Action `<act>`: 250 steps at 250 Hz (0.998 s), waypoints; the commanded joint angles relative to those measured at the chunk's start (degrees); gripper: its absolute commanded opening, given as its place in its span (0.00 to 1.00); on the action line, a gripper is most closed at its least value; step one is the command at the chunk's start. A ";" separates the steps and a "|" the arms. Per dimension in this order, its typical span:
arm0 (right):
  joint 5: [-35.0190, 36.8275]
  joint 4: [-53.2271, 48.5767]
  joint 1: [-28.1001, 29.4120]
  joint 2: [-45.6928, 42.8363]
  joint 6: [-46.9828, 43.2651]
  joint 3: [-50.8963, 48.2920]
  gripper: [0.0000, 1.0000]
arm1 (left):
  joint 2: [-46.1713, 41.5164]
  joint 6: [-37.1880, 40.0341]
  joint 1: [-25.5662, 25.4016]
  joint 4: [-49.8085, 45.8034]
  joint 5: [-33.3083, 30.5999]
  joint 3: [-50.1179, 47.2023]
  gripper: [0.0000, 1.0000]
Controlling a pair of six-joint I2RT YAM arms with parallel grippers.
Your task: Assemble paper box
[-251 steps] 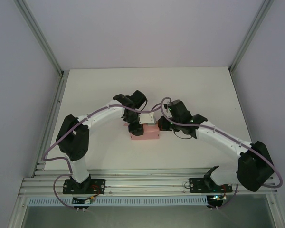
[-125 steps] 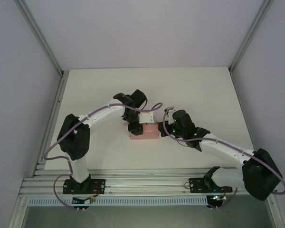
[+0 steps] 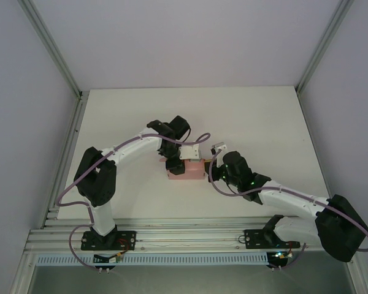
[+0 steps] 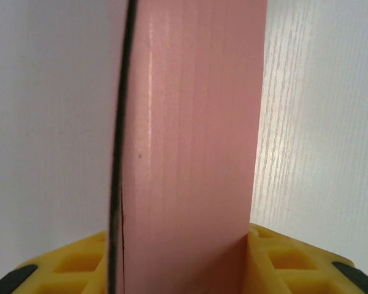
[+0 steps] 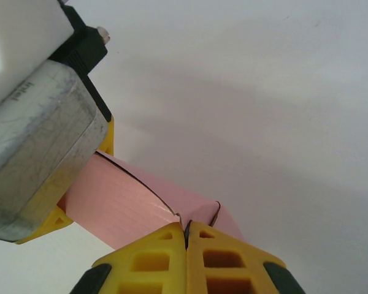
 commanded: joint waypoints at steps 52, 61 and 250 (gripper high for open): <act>-1.23 -11.58 3.40 5.96 -3.61 -1.82 0.00 | 1.47 -3.93 -0.24 5.93 0.26 -0.20 0.42; -0.52 -11.62 3.91 6.21 -3.61 -1.95 0.00 | 1.36 -3.97 -0.22 6.06 0.44 -0.16 0.42; 7.84 -19.99 6.07 5.07 3.10 7.87 0.00 | -6.70 -11.76 -0.22 12.97 -2.34 -0.66 0.76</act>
